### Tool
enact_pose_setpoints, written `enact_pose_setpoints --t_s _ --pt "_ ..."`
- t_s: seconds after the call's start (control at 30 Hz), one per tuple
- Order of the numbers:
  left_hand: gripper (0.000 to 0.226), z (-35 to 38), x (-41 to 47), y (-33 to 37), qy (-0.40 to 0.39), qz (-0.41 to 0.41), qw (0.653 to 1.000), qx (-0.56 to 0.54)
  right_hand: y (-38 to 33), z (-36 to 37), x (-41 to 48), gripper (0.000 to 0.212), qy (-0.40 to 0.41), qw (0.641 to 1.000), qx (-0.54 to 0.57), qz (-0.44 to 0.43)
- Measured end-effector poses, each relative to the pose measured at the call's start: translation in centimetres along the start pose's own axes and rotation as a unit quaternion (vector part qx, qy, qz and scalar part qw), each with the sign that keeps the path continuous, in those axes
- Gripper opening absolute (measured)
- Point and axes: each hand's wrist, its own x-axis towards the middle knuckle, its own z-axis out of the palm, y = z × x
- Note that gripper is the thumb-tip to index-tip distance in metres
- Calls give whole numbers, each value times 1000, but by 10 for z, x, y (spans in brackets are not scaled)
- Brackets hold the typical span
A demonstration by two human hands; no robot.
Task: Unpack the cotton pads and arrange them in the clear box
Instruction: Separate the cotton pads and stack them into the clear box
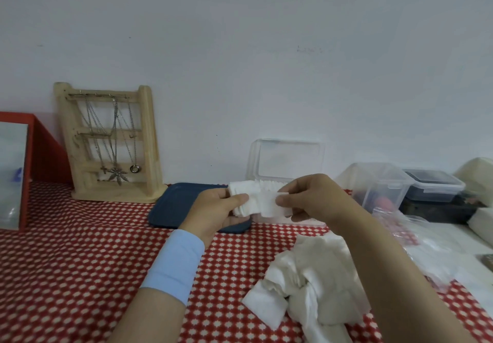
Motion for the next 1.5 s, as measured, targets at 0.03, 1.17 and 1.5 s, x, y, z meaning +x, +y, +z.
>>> enact_pose_setpoints --t_s 0.03,1.17,1.5 --pt "20 -1 1 -1 11 7 1000 28 0 -1 0 2 15 1000 0 -16" --pt "25 15 -17 10 -115 -1 992 52 0 10 3 53 45 985 -161 -42" --pt "15 16 -16 11 -73 -14 997 -23 -2 14 1 23 36 998 -59 2"
